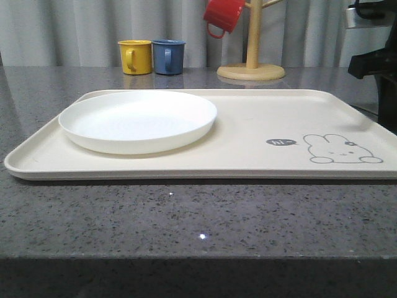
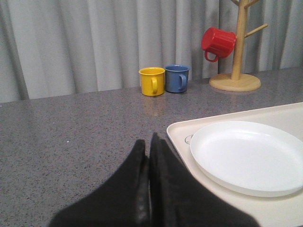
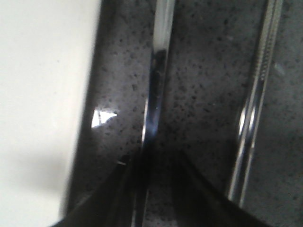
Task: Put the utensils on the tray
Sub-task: 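Lower the right gripper onto the steel fork and grasp it, then carry the fork with the right gripper and set it beside the plate, then move the right gripper back to the chopsticks and grasp them, then lower the chopsticks with the right gripper onto the tray beside the fork, then move the right gripper to the steel spoon and grasp it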
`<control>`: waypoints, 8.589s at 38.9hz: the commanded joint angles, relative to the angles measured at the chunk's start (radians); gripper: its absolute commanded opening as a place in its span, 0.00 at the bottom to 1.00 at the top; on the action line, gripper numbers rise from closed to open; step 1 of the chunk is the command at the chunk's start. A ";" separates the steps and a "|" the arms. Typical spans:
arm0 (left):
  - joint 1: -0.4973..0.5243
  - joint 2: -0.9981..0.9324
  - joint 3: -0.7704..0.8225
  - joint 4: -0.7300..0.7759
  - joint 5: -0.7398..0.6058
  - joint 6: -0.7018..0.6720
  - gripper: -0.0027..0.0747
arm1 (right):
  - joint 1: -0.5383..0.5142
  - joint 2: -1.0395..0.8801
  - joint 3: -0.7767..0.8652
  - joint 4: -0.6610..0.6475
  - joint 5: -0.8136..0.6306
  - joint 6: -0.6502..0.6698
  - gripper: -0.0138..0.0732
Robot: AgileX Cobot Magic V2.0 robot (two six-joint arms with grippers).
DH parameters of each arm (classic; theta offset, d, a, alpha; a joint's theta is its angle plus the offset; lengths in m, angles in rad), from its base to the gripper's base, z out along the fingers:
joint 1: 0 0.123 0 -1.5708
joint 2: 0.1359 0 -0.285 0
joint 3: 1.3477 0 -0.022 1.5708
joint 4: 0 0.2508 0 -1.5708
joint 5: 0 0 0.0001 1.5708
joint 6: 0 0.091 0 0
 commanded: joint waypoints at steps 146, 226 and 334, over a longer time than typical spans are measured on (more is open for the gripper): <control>0.001 0.010 -0.025 -0.010 -0.088 -0.003 0.01 | -0.121 -0.107 -0.073 -0.046 0.223 0.058 0.49; 0.001 0.010 -0.025 -0.010 -0.088 -0.003 0.01 | 0.315 0.001 -0.215 0.089 0.189 0.483 0.19; 0.001 0.010 -0.025 -0.010 -0.088 -0.003 0.01 | -0.235 0.147 -0.350 -0.011 0.368 -0.046 0.19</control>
